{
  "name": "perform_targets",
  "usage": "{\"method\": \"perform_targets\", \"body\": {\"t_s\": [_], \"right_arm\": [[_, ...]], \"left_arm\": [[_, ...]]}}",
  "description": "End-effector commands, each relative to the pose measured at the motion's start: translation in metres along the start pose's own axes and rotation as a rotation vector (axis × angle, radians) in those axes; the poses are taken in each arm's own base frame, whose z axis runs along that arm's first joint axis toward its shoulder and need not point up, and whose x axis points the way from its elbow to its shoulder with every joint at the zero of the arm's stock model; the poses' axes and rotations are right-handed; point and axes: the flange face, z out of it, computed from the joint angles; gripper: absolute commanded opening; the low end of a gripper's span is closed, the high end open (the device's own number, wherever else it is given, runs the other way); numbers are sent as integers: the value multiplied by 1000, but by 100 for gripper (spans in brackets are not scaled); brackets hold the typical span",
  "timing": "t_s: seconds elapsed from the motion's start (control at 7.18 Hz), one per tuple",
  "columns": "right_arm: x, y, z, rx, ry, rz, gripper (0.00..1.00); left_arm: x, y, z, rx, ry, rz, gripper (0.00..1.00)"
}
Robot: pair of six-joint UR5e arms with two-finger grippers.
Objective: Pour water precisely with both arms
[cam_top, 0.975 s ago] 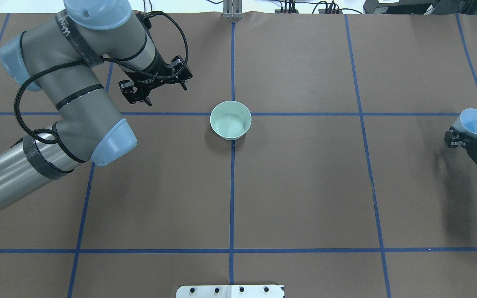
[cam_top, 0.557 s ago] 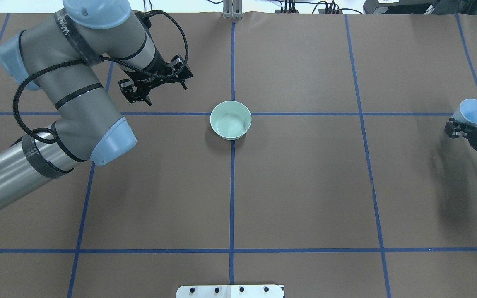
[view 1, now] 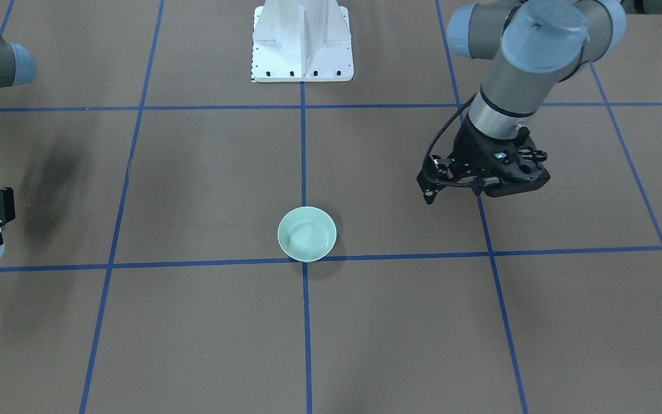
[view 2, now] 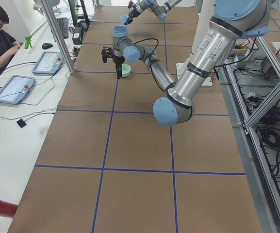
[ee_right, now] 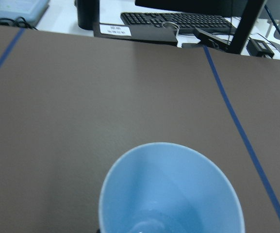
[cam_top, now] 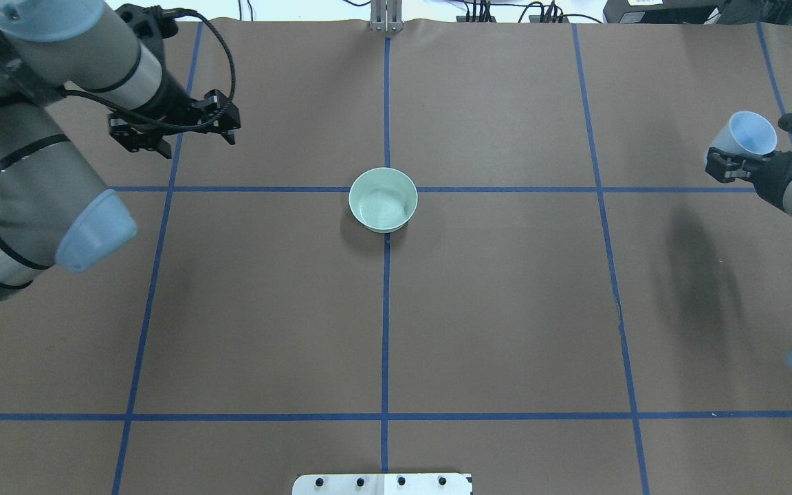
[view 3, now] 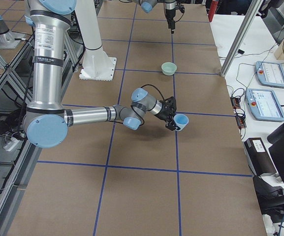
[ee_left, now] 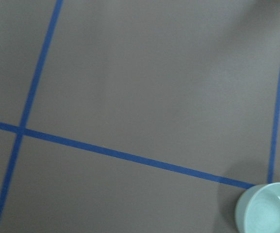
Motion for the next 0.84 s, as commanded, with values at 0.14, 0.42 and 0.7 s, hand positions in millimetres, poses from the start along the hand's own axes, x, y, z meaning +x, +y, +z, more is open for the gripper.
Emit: {"method": "perform_targets", "body": {"t_s": [0.14, 0.42, 0.7], "right_arm": [[-112, -69, -6, 95, -204, -288, 0], [-181, -83, -11, 84, -292, -437, 0], [-256, -63, -15, 23, -347, -481, 0]], "left_arm": [[-95, -37, -11, 7, -52, 98, 100], [-114, -43, -14, 8, -62, 115, 100], [-144, -56, -23, 15, -75, 146, 100]]}}
